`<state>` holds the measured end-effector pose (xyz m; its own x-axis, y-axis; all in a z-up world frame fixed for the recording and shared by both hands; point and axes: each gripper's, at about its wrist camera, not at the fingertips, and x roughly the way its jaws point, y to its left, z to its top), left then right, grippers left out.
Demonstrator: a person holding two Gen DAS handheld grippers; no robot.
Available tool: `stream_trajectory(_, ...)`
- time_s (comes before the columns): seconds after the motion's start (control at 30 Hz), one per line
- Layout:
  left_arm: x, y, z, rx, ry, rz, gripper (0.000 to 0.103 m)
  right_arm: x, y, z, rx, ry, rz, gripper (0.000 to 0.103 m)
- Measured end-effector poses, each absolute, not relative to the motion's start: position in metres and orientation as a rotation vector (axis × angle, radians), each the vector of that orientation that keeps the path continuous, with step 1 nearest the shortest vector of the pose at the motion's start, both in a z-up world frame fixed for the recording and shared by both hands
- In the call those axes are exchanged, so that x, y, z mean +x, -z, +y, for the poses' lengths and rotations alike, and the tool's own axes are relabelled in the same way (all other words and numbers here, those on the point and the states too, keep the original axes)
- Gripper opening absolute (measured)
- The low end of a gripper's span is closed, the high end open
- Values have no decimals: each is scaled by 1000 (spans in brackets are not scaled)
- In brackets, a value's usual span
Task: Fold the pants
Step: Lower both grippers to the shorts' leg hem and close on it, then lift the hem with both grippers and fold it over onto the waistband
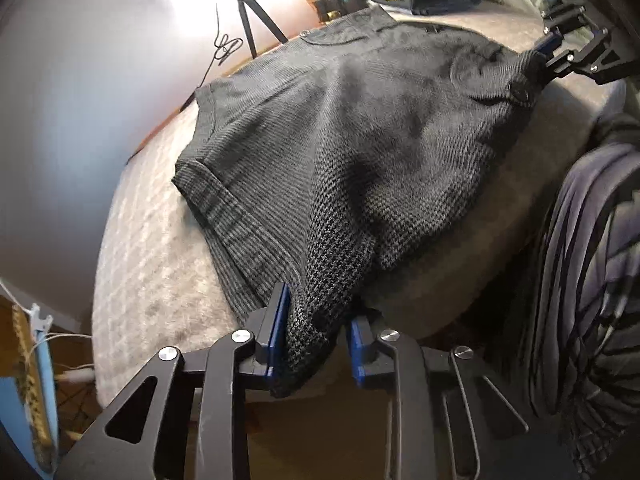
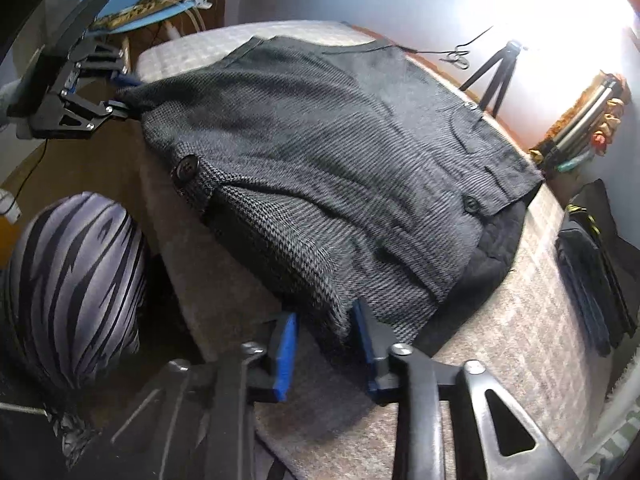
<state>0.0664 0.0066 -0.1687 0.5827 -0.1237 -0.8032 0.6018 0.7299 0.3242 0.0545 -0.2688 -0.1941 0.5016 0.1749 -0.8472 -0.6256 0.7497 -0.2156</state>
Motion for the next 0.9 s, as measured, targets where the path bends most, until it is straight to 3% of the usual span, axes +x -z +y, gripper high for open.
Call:
stream_trajectory(0.23,82,135,6,575,427,754,14,52,164,-270,-534,-479,848,10)
stream_trajectory(0.57,145,72,-9,498,385,597,13,83,110,-278,-518,-361,680,9)
stream_trajectory(0.9,243,58,-36,442,375,591,13,165,77,-303,-452,-276,648,8)
